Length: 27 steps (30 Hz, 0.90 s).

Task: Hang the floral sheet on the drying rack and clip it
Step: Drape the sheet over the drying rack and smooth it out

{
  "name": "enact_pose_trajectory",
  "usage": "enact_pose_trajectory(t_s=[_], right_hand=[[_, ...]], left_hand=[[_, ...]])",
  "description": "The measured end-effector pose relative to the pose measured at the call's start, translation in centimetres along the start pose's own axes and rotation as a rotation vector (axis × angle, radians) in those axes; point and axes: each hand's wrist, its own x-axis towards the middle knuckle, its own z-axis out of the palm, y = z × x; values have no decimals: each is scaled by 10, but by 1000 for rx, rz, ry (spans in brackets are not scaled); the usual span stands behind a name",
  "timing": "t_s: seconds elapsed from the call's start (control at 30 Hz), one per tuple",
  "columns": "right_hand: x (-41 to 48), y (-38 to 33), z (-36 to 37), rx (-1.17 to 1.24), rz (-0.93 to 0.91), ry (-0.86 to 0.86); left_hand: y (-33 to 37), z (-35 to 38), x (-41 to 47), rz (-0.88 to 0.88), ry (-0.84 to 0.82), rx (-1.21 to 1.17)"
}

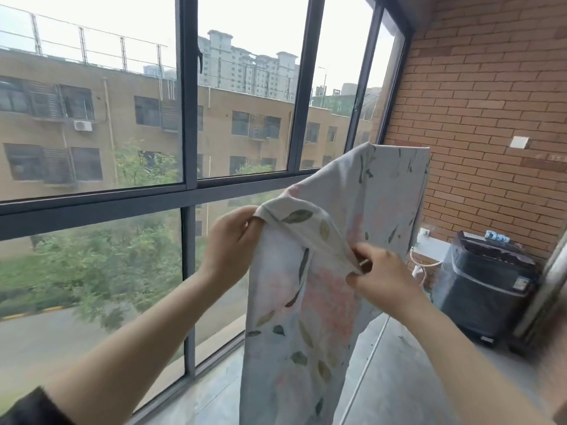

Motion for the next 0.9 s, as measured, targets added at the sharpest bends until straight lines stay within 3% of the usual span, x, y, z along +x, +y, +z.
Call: enact_pose_trajectory(t_s=[0.27,0.37,0.5,0.77,0.9], right_hand=[[9,-50,6,217,-165,-8],[22,-70,5,208,-211,34],[41,-75,4,171,-179,49],[65,-57,-5,151,-103,254],[85,-43,-22,123,-115,261]], left_hand=[[48,-44,88,-53,69,-322],[25,-63,110,-216,123,-293],[2,-77,116,-405,25,-253],[38,-74,99,-303,106,-350],[67,-70,96,-272,87,-465]])
